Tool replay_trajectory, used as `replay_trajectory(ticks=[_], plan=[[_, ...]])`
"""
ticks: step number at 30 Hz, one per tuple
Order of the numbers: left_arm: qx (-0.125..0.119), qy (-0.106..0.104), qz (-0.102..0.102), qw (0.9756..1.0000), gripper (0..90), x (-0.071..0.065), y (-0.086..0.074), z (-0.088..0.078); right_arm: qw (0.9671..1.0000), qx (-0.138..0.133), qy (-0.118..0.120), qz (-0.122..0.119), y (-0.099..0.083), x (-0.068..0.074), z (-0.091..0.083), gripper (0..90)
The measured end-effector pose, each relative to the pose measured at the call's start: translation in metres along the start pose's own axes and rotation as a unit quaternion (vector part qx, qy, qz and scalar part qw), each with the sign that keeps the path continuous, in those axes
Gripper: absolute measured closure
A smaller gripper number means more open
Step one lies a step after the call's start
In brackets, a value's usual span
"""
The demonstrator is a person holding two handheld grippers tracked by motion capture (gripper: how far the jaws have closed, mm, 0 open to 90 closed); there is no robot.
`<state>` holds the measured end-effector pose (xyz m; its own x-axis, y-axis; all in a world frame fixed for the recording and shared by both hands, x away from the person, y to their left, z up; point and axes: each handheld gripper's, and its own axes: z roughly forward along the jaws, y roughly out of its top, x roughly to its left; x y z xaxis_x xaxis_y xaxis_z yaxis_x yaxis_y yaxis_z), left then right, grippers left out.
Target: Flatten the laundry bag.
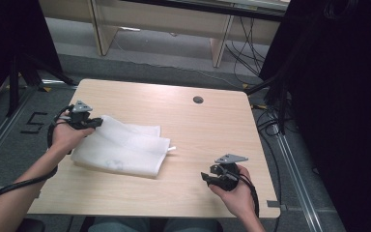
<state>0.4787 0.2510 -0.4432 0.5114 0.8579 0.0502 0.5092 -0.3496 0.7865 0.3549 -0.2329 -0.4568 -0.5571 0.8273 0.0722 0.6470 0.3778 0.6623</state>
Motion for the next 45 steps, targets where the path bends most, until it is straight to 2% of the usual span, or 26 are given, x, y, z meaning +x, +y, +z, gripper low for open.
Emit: replay_trajectory(ticks=[1, 2, 3, 4, 5, 7, 9, 10, 11, 13, 15, 17, 20, 21, 22, 23, 26, 27, 28, 29, 30, 31, 33, 36, 40, 45], plan=[[-0.007, -0.001, 0.003, 1.0000, 85.8, -0.002, 0.001, -0.004, 0.9999, 0.006, 0.003, 0.008, 0.003, 0.001, -0.001, 54.6], [-0.031, -0.009, -0.001, 0.9995, 85.8, -0.006, 0.002, -0.009, 1.0000, 0.002, 0.000, -0.003, 0.006, 0.000, 0.001, 54.5], [-0.031, -0.009, -0.001, 0.9995, 85.8, -0.006, 0.002, -0.009, 1.0000, 0.002, 0.000, -0.003, 0.006, 0.000, 0.001, 54.5], [-0.049, -0.015, -0.015, 0.9985, 85.8, -0.010, 0.003, -0.010, 1.0000, 0.000, 0.002, -0.001, 0.008, 0.000, 0.002, 54.5], [-0.056, -0.020, -0.018, 0.9981, 85.8, -0.012, 0.003, -0.013, 1.0000, -0.006, 0.002, 0.007, 0.009, 0.000, 0.004, 54.5], [-0.068, -0.026, -0.018, 0.9972, 85.8, -0.015, 0.003, -0.019, 1.0000, 0.001, 0.002, 0.001, 0.011, -0.001, 0.004, 54.6], [-0.083, -0.031, -0.020, 0.9959, 85.8, -0.019, 0.001, -0.025, 0.9999, -0.011, 0.004, 0.006, 0.014, 0.001, 0.006, 54.7], [-0.089, -0.035, -0.019, 0.9953, 85.8, -0.020, -0.001, -0.027, 1.0000, 0.002, 0.003, 0.001, 0.017, 0.000, 0.004, 54.9], [-0.095, -0.038, -0.020, 0.9945, 85.8, -0.022, -0.002, -0.029, 1.0000, -0.008, 0.000, 0.000, 0.019, 0.001, 0.006, 55.0], [-0.122, -0.050, -0.011, 0.9912, 85.8, -0.024, -0.007, -0.035, 0.9999, -0.001, -0.003, -0.010, 0.030, 0.004, 0.006, 55.3], [-0.133, -0.054, -0.013, 0.9895, 85.8, -0.026, -0.013, -0.039, 0.9997, -0.012, -0.007, -0.022, 0.032, 0.004, 0.009, 55.4], [-0.143, -0.061, -0.016, 0.9876, 85.8, -0.027, -0.018, -0.045, 0.9999, -0.007, 0.002, -0.007, 0.042, 0.008, 0.012, 55.5], [-0.149, -0.070, -0.020, 0.9861, 85.8, -0.028, -0.025, -0.052, 0.9997, -0.022, 0.006, -0.014, 0.054, 0.010, 0.025, 55.2], [-0.152, -0.074, -0.022, 0.9854, 85.8, -0.028, -0.026, -0.053, 0.9996, -0.017, 0.009, -0.021, 0.059, 0.010, 0.028, 55.2], [-0.151, -0.077, -0.021, 0.9852, 85.8, -0.029, -0.029, -0.056, 0.9997, -0.017, 0.009, -0.012, 0.062, 0.012, 0.032, 55.0], [-0.152, -0.079, -0.021, 0.9850, 85.7, -0.030, -0.031, -0.057, 0.9998, 0.000, 0.021, 0.000, 0.073, 0.016, 0.041, 54.7], [-0.153, -0.094, -0.020, 0.9836, 85.7, -0.033, -0.036, -0.061, 0.9996, -0.004, 0.027, 0.002, 0.080, 0.020, 0.051, 54.0], [-0.153, -0.097, -0.020, 0.9833, 85.8, -0.034, -0.038, -0.062, 0.9995, 0.005, 0.031, 0.001, 0.085, 0.023, 0.056, 53.7], [-0.152, -0.104, -0.019, 0.9827, 85.8, -0.037, -0.041, -0.063, 0.9995, -0.003, 0.030, -0.007, 0.087, 0.023, 0.060, 53.4], [-0.152, -0.110, -0.021, 0.9821, 85.8, -0.038, -0.042, -0.064, 0.9992, -0.002, 0.038, 0.010, 0.091, 0.028, 0.066, 53.2], [-0.148, -0.118, -0.018, 0.9818, 85.7, -0.041, -0.045, -0.065, 0.9993, 0.011, 0.035, 0.007, 0.093, 0.029, 0.066, 53.0], [-0.145, -0.124, -0.014, 0.9815, 85.7, -0.044, -0.048, -0.065, 0.9992, 0.003, 0.039, 0.003, 0.095, 0.031, 0.072, 52.8], [-0.141, -0.134, -0.015, 0.9807, 85.7, -0.048, -0.052, -0.065, 0.9990, 0.013, 0.041, 0.007, 0.098, 0.035, 0.078, 52.6], [-0.123, -0.155, -0.005, 0.9801, 85.7, -0.056, -0.060, -0.065, 0.9989, 0.020, 0.042, 0.002, 0.099, 0.039, 0.086, 52.1], [-0.096, -0.181, 0.023, 0.9786, 85.6, -0.065, -0.070, -0.064, 0.9988, 0.029, 0.040, -0.001, 0.097, 0.041, 0.093, 51.7], [-0.053, -0.191, 0.046, 0.9790, 85.7, -0.074, -0.079, -0.061, 0.9988, 0.028, 0.041, 0.002, 0.098, 0.041, 0.098, 51.1]])
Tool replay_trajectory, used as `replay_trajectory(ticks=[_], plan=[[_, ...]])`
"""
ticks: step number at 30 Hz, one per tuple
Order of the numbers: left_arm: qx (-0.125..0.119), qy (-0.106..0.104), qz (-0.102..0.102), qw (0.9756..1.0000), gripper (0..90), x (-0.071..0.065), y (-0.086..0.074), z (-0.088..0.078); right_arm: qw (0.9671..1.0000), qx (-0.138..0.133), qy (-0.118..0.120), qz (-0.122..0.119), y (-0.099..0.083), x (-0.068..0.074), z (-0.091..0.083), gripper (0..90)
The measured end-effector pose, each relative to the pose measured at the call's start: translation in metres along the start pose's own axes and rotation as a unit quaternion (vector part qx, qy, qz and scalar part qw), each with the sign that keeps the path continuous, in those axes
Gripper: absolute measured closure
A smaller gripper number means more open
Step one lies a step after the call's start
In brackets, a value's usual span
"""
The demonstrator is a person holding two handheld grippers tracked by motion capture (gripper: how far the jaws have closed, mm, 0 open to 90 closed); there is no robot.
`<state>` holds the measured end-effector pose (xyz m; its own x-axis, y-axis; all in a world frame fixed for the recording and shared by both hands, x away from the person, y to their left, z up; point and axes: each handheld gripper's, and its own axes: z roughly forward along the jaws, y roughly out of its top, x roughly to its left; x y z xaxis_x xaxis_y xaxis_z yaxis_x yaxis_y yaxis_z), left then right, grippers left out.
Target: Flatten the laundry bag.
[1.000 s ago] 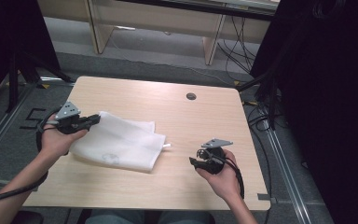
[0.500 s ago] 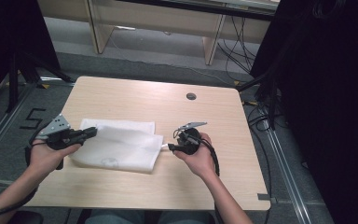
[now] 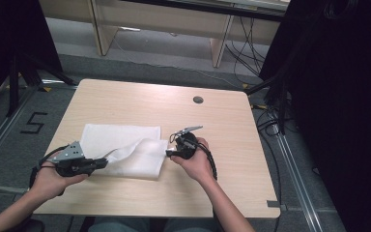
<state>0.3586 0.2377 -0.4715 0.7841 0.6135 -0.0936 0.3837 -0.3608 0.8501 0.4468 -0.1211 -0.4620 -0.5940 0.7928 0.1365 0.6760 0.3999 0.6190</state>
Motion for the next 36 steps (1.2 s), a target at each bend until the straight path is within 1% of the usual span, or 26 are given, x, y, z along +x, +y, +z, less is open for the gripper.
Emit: replay_trajectory(ticks=[2, 5, 6, 7, 8, 9, 10, 11, 12, 13, 14, 15, 17, 18, 19, 20, 23, 24, 25, 26, 27, 28, 29, 32, 34, 36], plan=[[0.013, -0.007, 0.006, 0.9999, 85.7, 0.000, -0.001, 0.003, 1.0000, 0.000, 0.002, 0.002, 0.002, 0.000, 0.002, 50.8], [0.021, -0.012, 0.003, 0.9997, 85.6, -0.004, -0.003, 0.007, 1.0000, 0.000, 0.003, 0.005, 0.007, 0.000, 0.005, 50.1], [0.027, -0.012, 0.019, 0.9994, 85.6, -0.003, -0.003, 0.007, 1.0000, -0.001, 0.002, 0.005, 0.008, -0.001, 0.007, 49.8], [0.027, -0.017, 0.012, 0.9994, 85.7, -0.005, -0.003, 0.008, 0.9999, 0.000, 0.005, 0.010, 0.009, 0.000, 0.009, 49.6], [0.031, -0.019, 0.014, 0.9993, 85.6, -0.005, -0.003, 0.008, 1.0000, 0.002, 0.003, 0.009, 0.011, 0.000, 0.011, 49.3], [0.032, -0.020, 0.007, 0.9992, 85.6, -0.006, -0.003, 0.008, 1.0000, 0.001, 0.004, 0.008, 0.013, 0.000, 0.014, 49.0], [0.030, -0.023, 0.006, 0.9993, 85.6, -0.006, -0.004, 0.009, 0.9999, 0.002, 0.005, 0.014, 0.014, 0.000, 0.016, 48.8], [0.026, -0.022, 0.011, 0.9994, 85.6, -0.006, -0.005, 0.009, 0.9999, 0.004, 0.006, 0.011, 0.016, 0.000, 0.018, 48.5], [0.038, -0.024, 0.024, 0.9987, 85.6, -0.005, -0.005, 0.008, 0.9999, 0.003, 0.006, 0.014, 0.017, -0.001, 0.020, 48.2], [0.033, -0.026, 0.018, 0.9989, 85.6, -0.006, -0.006, 0.009, 0.9997, 0.005, 0.008, 0.024, 0.020, -0.001, 0.025, 47.1], [0.037, -0.026, 0.007, 0.9990, 85.6, -0.007, -0.006, 0.009, 0.9997, 0.005, 0.008, 0.024, 0.020, -0.001, 0.025, 47.1], [0.036, -0.028, 0.014, 0.9988, 85.6, -0.006, -0.006, 0.009, 0.9993, 0.017, 0.010, 0.032, 0.023, -0.001, 0.028, 46.2], [0.047, -0.029, 0.011, 0.9984, 85.6, -0.006, -0.007, 0.008, 0.9993, 0.019, 0.004, 0.031, 0.023, -0.002, 0.029, 45.8], [0.041, -0.033, 0.016, 0.9985, 85.6, -0.006, -0.007, 0.009, 0.9994, 0.021, 0.005, 0.028, 0.024, -0.003, 0.032, 45.5], [0.038, -0.033, 0.018, 0.9986, 85.6, -0.007, -0.007, 0.009, 0.9990, 0.026, 0.008, 0.035, 0.025, -0.001, 0.034, 44.9], [0.039, -0.034, 0.018, 0.9985, 85.6, -0.007, -0.007, 0.009, 0.9987, 0.031, 0.014, 0.037, 0.026, -0.001, 0.038, 44.5], [0.039, -0.035, 0.019, 0.9984, 85.6, -0.007, -0.008, 0.009, 0.9986, 0.037, 0.013, 0.036, 0.026, -0.001, 0.041, 44.3], [0.040, -0.036, 0.018, 0.9984, 85.6, -0.007, -0.008, 0.009, 0.9982, 0.042, 0.015, 0.041, 0.026, 0.000, 0.043, 44.4], [0.042, -0.036, 0.005, 0.9985, 85.6, -0.008, -0.009, 0.009, 0.9980, 0.044, 0.019, 0.040, 0.026, -0.001, 0.045, 44.4], [0.042, -0.037, 0.006, 0.9984, 85.6, -0.008, -0.009, 0.009, 0.9975, 0.049, 0.021, 0.047, 0.025, -0.001, 0.048, 44.7], [0.043, -0.036, 0.007, 0.9984, 85.6, -0.008, -0.009, 0.009, 0.9976, 0.048, 0.024, 0.044, 0.025, -0.003, 0.049, 45.7], [0.048, -0.039, 0.006, 0.9980, 85.6, -0.008, -0.008, 0.009, 0.9979, 0.047, 0.019, 0.041, 0.025, -0.003, 0.050, 47.5], [0.045, -0.039, 0.002, 0.9982, 85.6, -0.008, -0.009, 0.009, 0.9973, 0.052, 0.017, 0.048, 0.025, -0.002, 0.051, 50.2], [0.046, -0.036, 0.003, 0.9983, 85.6, -0.008, -0.009, 0.009, 0.9972, 0.056, 0.017, 0.046, 0.026, 0.000, 0.051, 61.2], [0.049, -0.042, 0.004, 0.9979, 85.6, -0.008, -0.009, 0.009, 0.9982, 0.055, 0.014, 0.020, 0.027, -0.003, 0.050, 72.2], [0.046, -0.041, 0.001, 0.9981, 85.6, -0.008, -0.009, 0.009, 0.9978, 0.064, 0.016, 0.008, 0.028, -0.002, 0.049, 80.2]])
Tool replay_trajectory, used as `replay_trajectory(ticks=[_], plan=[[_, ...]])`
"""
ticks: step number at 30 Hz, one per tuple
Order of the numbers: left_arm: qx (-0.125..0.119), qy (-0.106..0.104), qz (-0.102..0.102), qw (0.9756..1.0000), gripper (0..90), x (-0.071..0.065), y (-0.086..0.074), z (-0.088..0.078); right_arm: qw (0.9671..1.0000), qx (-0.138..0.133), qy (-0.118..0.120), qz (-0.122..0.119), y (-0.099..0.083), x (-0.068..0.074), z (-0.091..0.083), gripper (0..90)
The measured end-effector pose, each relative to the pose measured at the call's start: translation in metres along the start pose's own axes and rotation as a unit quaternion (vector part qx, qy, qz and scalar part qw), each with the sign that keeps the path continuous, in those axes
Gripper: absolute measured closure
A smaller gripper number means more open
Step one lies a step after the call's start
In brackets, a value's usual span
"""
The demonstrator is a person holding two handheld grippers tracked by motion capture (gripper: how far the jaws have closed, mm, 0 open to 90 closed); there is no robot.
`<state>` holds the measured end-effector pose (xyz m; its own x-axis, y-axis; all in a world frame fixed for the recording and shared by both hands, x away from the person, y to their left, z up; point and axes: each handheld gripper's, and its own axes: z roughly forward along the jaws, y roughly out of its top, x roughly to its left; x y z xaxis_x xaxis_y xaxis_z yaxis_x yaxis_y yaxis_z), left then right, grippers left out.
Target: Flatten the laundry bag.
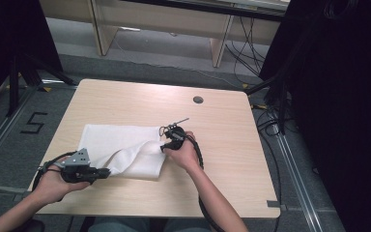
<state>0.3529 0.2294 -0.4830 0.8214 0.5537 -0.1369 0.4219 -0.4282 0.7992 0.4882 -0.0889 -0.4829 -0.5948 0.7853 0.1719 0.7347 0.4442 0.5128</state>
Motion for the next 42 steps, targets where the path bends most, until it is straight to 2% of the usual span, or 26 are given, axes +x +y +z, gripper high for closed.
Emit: replay_trajectory(ticks=[1, 2, 8, 9, 12, 14, 15, 18, 19, 21, 22, 23, 24, 25, 26, 27, 28, 31, 33, 34, 35, 36, 37, 38, 40, 42], plan=[[0.002, 0.002, 0.002, 1.0000, 85.6, 0.000, 0.000, 0.000, 1.0000, 0.003, 0.001, 0.004, 0.000, 0.002, -0.001, 83.7], [0.001, 0.004, 0.001, 1.0000, 85.6, 0.000, 0.000, 0.000, 0.9998, -0.007, 0.006, -0.018, 0.001, 0.001, -0.002, 85.2], [-0.003, 0.001, 0.001, 1.0000, 85.6, 0.000, -0.001, 0.001, 0.9996, -0.009, 0.003, -0.027, 0.005, 0.004, -0.008, 88.0], [-0.001, 0.003, 0.000, 1.0000, 85.6, 0.000, 0.000, 0.000, 0.9989, -0.022, 0.000, -0.041, 0.006, 0.003, -0.010, 88.1], [-0.005, 0.001, 0.001, 1.0000, 85.6, 0.000, 0.003, 0.001, 0.9984, -0.040, -0.005, -0.039, 0.010, 0.006, -0.020, 88.2], [-0.011, 0.003, 0.012, 0.9999, 85.6, 0.003, 0.007, 0.003, 0.9963, -0.065, -0.011, -0.055, 0.015, 0.005, -0.026, 88.2], [-0.018, 0.010, -0.001, 0.9998, 85.6, 0.001, 0.009, 0.005, 0.9960, -0.069, -0.013, -0.055, 0.017, 0.005, -0.030, 88.2], [-0.035, 0.013, 0.006, 0.9993, 85.5, 0.004, 0.017, 0.006, 0.9939, -0.095, -0.018, -0.053, 0.023, 0.007, -0.042, 88.1], [-0.038, 0.019, -0.005, 0.9991, 85.6, 0.003, 0.019, 0.006, 0.9934, -0.092, -0.026, -0.064, 0.025, 0.005, -0.047, 88.1], [-0.052, 0.019, -0.004, 0.9985, 85.6, 0.001, 0.021, 0.006, 0.9923, -0.105, -0.027, -0.060, 0.027, 0.004, -0.056, 88.1], [-0.054, 0.021, 0.007, 0.9983, 85.6, 0.001, 0.023, 0.006, 0.9914, -0.113, -0.028, -0.060, 0.027, 0.004, -0.059, 88.0], [-0.059, 0.019, -0.002, 0.9981, 85.6, -0.002, 0.023, 0.006, 0.9913, -0.113, -0.029, -0.061, 0.027, 0.002, -0.064, 88.0], [-0.063, 0.019, 0.011, 0.9977, 85.6, -0.002, 0.024, 0.005, 0.9887, -0.127, -0.034, -0.072, 0.025, -0.002, -0.071, 87.9], [-0.066, 0.023, 0.005, 0.9976, 85.6, -0.004, 0.024, 0.004, 0.9887, -0.127, -0.034, -0.072, 0.025, -0.002, -0.071, 87.9], [-0.069, 0.018, 0.011, 0.9974, 85.6, -0.005, 0.025, 0.004, 0.9882, -0.133, -0.033, -0.069, 0.023, -0.004, -0.074, 87.9], [-0.070, 0.017, 0.005, 0.9974, 85.6, -0.007, 0.024, 0.005, 0.9889, -0.128, -0.031, -0.070, 0.021, -0.006, -0.078, 87.9], [-0.068, 0.017, 0.015, 0.9974, 85.6, -0.006, 0.024, 0.005, 0.9872, -0.136, -0.039, -0.074, 0.018, -0.009, -0.079, 87.9], [-0.057, 0.007, 0.012, 0.9983, 85.6, -0.012, 0.023, 0.011, 0.9881, -0.130, -0.040, -0.072, 0.008, -0.017, -0.086, 87.8], [-0.047, -0.002, 0.032, 0.9984, 85.6, -0.013, 0.024, 0.014, 0.9894, -0.120, -0.044, -0.068, -0.001, -0.023, -0.086, 87.3], [-0.042, -0.001, 0.023, 0.9988, 85.6, -0.016, 0.023, 0.016, 0.9912, -0.112, -0.039, -0.059, -0.006, -0.025, -0.086, 87.2], [-0.038, -0.009, 0.035, 0.9986, 85.5, -0.016, 0.023, 0.018, 0.9913, -0.106, -0.045, -0.063, -0.010, -0.029, -0.085, 85.9], [-0.035, -0.010, 0.026, 0.9990, 85.5, -0.017, 0.022, 0.019, 0.9944, -0.088, -0.044, -0.037, -0.019, -0.032, -0.082, 84.0], [-0.031, -0.009, 0.037, 0.9988, 85.5, -0.016, 0.022, 0.020, 0.9944, -0.088, -0.044, -0.037, -0.019, -0.032, -0.082, 84.0], [-0.026, -0.015, 0.028, 0.9991, 85.6, -0.017, 0.021, 0.021, 0.9952, -0.077, -0.047, -0.037, -0.023, -0.034, -0.081, 81.9], [-0.023, -0.018, 0.036, 0.9989, 85.5, -0.017, 0.020, 0.023, 0.9957, -0.064, -0.048, -0.046, -0.026, -0.036, -0.079, 76.1], [-0.019, -0.014, 0.028, 0.9993, 85.5, -0.019, 0.019, 0.023, 0.9943, -0.074, -0.061, -0.047, -0.025, -0.033, -0.081, 67.6]])
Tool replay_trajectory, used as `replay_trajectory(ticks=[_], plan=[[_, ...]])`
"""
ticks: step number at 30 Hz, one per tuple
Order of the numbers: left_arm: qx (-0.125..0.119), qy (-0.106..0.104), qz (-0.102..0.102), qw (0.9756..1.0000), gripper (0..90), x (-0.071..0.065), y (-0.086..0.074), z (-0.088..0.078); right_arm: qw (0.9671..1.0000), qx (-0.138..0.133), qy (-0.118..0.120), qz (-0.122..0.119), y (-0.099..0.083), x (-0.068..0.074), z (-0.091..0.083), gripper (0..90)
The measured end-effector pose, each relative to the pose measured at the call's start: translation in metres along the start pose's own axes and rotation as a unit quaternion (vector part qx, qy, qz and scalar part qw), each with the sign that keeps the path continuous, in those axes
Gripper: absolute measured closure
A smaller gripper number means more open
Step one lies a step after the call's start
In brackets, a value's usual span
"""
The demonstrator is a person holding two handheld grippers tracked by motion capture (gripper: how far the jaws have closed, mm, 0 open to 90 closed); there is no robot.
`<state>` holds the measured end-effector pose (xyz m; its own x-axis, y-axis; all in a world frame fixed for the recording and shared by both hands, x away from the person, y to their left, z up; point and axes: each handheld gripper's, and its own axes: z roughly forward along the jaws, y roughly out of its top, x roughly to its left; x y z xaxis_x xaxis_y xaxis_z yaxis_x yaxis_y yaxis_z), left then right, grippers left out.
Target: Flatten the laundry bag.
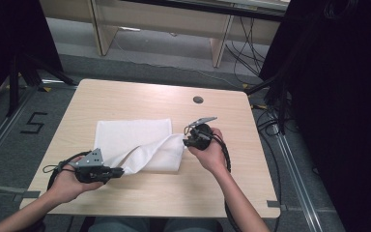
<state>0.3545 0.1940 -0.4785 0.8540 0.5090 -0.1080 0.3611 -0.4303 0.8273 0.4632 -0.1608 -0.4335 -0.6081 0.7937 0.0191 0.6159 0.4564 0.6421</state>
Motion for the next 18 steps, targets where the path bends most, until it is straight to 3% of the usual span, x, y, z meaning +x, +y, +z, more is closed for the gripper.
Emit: replay_trajectory(ticks=[1, 3, 4, 5, 6, 8, 10, 11, 12, 15, 17, 18], plan=[[0.001, -0.001, 0.009, 1.0000, 85.5, 0.001, 0.000, 0.000, 0.9999, -0.011, -0.003, 0.002, 0.002, 0.001, 0.000, 65.0], [-0.001, -0.005, 0.010, 0.9999, 85.5, 0.001, -0.003, 0.001, 0.9997, -0.024, -0.008, -0.006, 0.011, 0.005, -0.003, 60.5], [0.011, -0.009, 0.017, 0.9998, 85.4, 0.003, -0.002, 0.000, 0.9993, -0.029, -0.007, -0.022, 0.018, 0.007, -0.005, 59.4], [0.010, -0.003, 0.016, 0.9998, 85.4, 0.002, -0.004, 0.000, 0.9994, -0.029, -0.002, -0.018, 0.022, 0.011, -0.005, 57.8], [0.014, -0.005, 0.019, 0.9997, 85.4, 0.003, -0.004, 0.000, 0.9986, -0.040, 0.013, -0.033, 0.032, 0.021, -0.002, 55.1], [0.012, -0.009, 0.013, 0.9998, 85.4, 0.002, -0.005, 0.000, 0.9982, -0.039, 0.017, -0.042, 0.035, 0.026, 0.000, 54.2], [0.007, -0.006, -0.001, 1.0000, 85.4, 0.001, -0.006, -0.001, 0.9976, -0.020, 0.029, -0.059, 0.039, 0.035, 0.003, 50.8], [0.005, -0.007, 0.000, 1.0000, 85.3, 0.001, -0.006, -0.001, 0.9969, -0.010, 0.038, -0.068, 0.041, 0.038, 0.006, 50.9], [0.006, -0.006, 0.013, 0.9999, 85.3, 0.003, -0.006, -0.002, 0.9958, -0.002, 0.041, -0.082, 0.042, 0.040, 0.008, 49.9], [0.011, -0.005, 0.004, 0.9999, 85.3, 0.004, -0.006, -0.005, 0.9913, 0.021, 0.050, -0.120, 0.041, 0.044, 0.016, 47.6], [0.012, -0.005, 0.005, 0.9999, 85.3, 0.005, -0.006, -0.005, 0.9900, 0.032, 0.056, -0.126, 0.039, 0.044, 0.019, 45.8], [0.006, -0.004, -0.008, 0.9999, 85.2, 0.003, -0.007, -0.003, 0.9897, 0.038, 0.049, -0.129, 0.038, 0.044, 0.021, 45.3]])
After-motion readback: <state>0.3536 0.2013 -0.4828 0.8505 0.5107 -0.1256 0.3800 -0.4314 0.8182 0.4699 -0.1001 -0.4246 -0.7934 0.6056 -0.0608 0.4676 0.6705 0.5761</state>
